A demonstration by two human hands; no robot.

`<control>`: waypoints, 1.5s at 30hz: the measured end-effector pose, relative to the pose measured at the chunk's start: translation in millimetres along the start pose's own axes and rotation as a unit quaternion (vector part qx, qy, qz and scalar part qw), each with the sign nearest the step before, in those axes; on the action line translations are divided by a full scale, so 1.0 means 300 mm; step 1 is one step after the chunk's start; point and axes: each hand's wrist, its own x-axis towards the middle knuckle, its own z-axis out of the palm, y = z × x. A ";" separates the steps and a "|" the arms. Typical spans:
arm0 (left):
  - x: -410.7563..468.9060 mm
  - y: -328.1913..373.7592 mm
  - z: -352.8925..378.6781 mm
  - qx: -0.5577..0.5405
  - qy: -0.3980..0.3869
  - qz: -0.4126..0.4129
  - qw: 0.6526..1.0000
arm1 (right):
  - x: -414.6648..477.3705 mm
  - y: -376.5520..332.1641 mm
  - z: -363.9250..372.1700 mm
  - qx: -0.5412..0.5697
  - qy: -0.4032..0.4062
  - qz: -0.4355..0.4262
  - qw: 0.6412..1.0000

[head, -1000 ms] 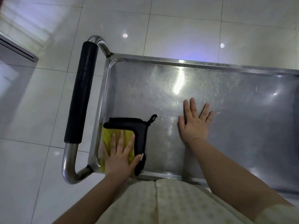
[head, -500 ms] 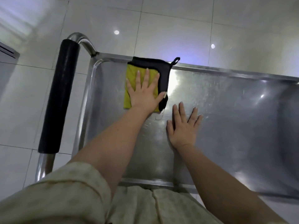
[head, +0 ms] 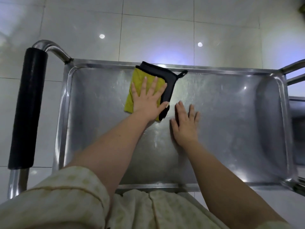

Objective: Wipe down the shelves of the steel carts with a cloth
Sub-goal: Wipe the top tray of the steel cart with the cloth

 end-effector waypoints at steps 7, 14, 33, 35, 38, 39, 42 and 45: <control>-0.341 0.091 0.159 0.000 0.033 0.149 0.988 | 0.000 0.056 -0.035 0.265 0.029 0.012 0.964; -0.661 0.196 0.278 -0.029 0.040 0.279 0.959 | -0.002 0.076 -0.061 0.275 -0.015 -0.036 0.961; -0.790 0.127 0.233 -0.314 0.000 -0.136 0.940 | -0.393 0.103 0.004 0.053 -0.018 -0.137 0.989; -0.797 0.124 0.227 -0.293 -0.030 -0.099 0.951 | -0.441 0.109 -0.004 0.036 -0.031 -0.111 0.993; -0.816 0.133 0.218 -0.256 -0.052 -0.051 0.964 | -0.516 0.103 -0.011 0.016 -0.043 -0.065 0.997; -0.827 0.136 0.212 -0.254 -0.059 -0.044 0.964 | -0.543 0.094 -0.012 0.014 -0.044 -0.044 0.998; -0.861 0.135 0.210 -0.287 -0.062 -0.031 0.955 | -0.631 0.061 -0.010 0.009 -0.020 0.015 1.000; -0.908 0.124 0.193 -0.295 -0.063 -0.030 0.953 | -0.735 0.036 -0.005 0.022 0.038 0.043 0.998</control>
